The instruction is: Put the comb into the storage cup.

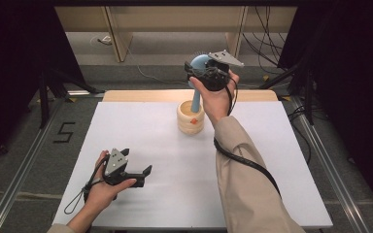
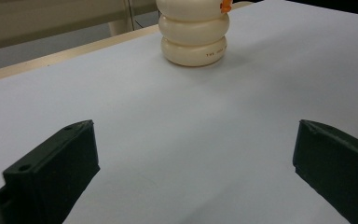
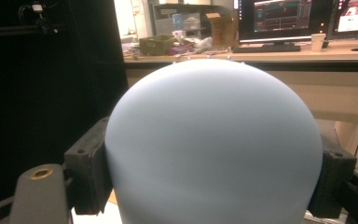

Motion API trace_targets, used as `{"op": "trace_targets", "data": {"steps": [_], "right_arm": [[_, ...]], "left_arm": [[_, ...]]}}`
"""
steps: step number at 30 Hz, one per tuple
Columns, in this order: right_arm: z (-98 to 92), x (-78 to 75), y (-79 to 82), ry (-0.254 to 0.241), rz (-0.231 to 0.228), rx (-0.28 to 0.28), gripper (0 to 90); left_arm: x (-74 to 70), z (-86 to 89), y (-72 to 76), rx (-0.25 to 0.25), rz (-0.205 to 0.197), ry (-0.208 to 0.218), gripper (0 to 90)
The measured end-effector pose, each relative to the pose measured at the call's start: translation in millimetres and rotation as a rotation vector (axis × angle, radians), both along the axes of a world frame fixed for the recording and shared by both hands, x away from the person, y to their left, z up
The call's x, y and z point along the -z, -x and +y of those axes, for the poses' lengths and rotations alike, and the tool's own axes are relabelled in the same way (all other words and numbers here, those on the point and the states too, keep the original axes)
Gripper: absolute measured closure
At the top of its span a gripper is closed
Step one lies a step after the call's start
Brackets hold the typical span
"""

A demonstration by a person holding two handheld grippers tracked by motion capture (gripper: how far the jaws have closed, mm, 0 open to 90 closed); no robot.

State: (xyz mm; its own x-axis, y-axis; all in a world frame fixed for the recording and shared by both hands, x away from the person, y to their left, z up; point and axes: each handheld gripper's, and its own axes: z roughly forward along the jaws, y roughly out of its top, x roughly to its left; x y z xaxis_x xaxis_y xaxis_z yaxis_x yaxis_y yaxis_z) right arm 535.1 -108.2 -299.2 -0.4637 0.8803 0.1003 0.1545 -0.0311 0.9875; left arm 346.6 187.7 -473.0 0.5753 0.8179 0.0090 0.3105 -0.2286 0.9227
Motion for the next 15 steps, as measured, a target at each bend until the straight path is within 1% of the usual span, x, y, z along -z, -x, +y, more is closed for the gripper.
{"op": "trace_targets", "data": {"steps": [15], "right_arm": [[4.1,3.9,-3.2,0.005,-0.004,0.0,20.8]], "left_arm": [[0.1,-0.3,0.1,-0.002,0.0,0.002,0.0]]}}
